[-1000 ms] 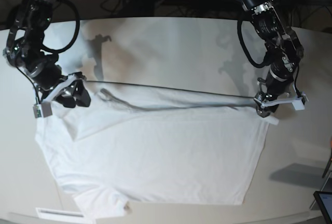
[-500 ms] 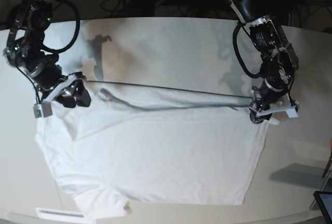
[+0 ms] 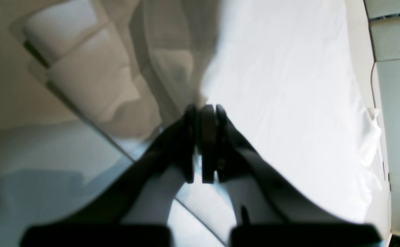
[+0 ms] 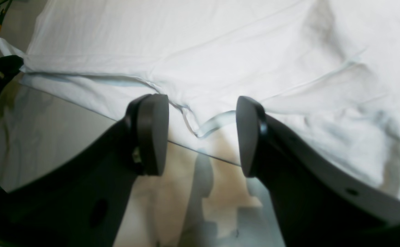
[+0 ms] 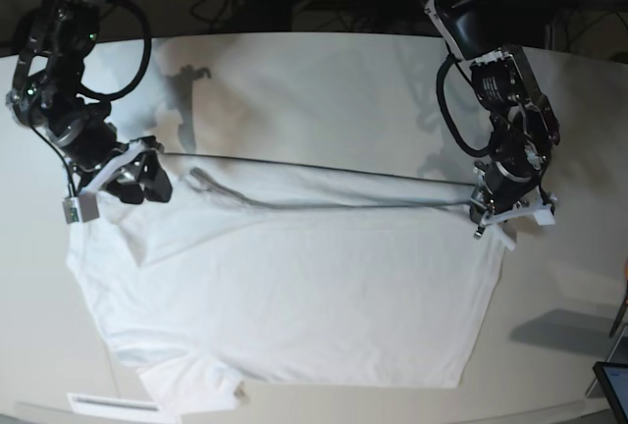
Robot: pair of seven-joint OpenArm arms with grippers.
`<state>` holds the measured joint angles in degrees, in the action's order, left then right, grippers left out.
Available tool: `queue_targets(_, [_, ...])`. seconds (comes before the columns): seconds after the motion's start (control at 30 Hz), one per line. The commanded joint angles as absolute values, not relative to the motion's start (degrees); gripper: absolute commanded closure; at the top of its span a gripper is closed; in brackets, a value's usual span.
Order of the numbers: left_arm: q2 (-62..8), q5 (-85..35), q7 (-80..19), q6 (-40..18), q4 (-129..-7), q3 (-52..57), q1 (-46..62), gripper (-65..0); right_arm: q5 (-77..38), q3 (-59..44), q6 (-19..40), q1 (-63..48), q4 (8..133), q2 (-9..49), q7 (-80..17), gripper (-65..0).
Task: Fold the T-shirt properly
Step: 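Move the right gripper across the shirt toward the left gripper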
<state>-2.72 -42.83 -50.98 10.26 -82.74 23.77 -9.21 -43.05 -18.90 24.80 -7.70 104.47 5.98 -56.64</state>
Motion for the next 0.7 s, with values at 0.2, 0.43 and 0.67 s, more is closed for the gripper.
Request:
queue_targets(0.2, [-1.10, -43.56, -49.98, 9.80, -81.63, 30.37, -13.85, 0.0, -44.18, -18.95, 25.10, -6.99, 105.36, 6.55, -55.25, -30.5])
queue_targets(0.43, [-0.84, -43.47, -49.98, 9.80, -78.46, 31.16, -17.63, 0.0, -44.18, -18.95, 25.10, -6.99, 105.36, 6.81, -55.34, -30.5])
queue_targets(0.67, [-0.66, -43.47, -49.89, 9.80, -74.68, 31.25, -21.14, 0.0, -44.18, -18.95, 25.19, -6.99, 105.45, 6.55, -58.24, -30.5])
